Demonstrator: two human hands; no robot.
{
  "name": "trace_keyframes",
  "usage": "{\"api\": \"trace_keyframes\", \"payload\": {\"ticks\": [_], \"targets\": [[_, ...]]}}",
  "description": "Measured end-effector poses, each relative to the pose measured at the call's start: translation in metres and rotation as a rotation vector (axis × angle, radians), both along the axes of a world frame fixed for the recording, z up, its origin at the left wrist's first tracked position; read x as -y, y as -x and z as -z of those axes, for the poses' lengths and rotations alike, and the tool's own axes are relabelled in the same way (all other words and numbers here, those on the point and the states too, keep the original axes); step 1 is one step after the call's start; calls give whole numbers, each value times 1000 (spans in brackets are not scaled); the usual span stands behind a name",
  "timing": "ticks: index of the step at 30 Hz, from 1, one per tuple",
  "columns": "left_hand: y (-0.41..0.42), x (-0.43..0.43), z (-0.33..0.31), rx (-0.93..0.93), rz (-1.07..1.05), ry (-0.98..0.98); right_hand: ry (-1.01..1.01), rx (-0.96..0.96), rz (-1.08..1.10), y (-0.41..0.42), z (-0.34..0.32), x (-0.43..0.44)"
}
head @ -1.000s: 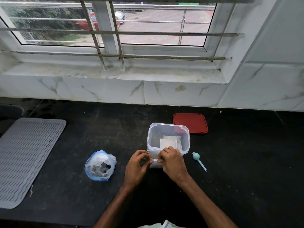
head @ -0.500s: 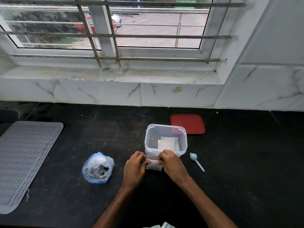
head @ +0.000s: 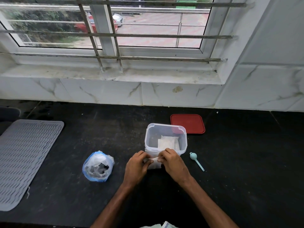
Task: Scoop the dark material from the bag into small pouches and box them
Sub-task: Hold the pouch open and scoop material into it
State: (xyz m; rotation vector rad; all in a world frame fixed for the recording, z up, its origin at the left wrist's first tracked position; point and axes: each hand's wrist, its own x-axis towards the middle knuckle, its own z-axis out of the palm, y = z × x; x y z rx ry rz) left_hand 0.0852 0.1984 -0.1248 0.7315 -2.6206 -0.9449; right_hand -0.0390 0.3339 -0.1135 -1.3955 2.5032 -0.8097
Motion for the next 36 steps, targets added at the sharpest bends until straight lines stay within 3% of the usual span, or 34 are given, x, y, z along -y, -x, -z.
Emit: {"api": "trace_keyframes", "payload": {"ticks": [7,12,15,21,28,36], "targets": [[4,-3,3,27,-33,111,-68,-26,175,-4,-1,-5],[0,5,6,-35,-149,-159,-44,16,248,-1,-5,-3],[-1,13,7,-58,-142,-231,-35,11,228,-1,-6,0],[8,13,6,-36,-219,-52,-40,-56,166,-5,-8,6],[19,18,7,-64,-214,-241,-49,-65,162,0,-13,10],[20,12,2,-73,-93,-252,-43,-102,118,-4,-13,18]]}}
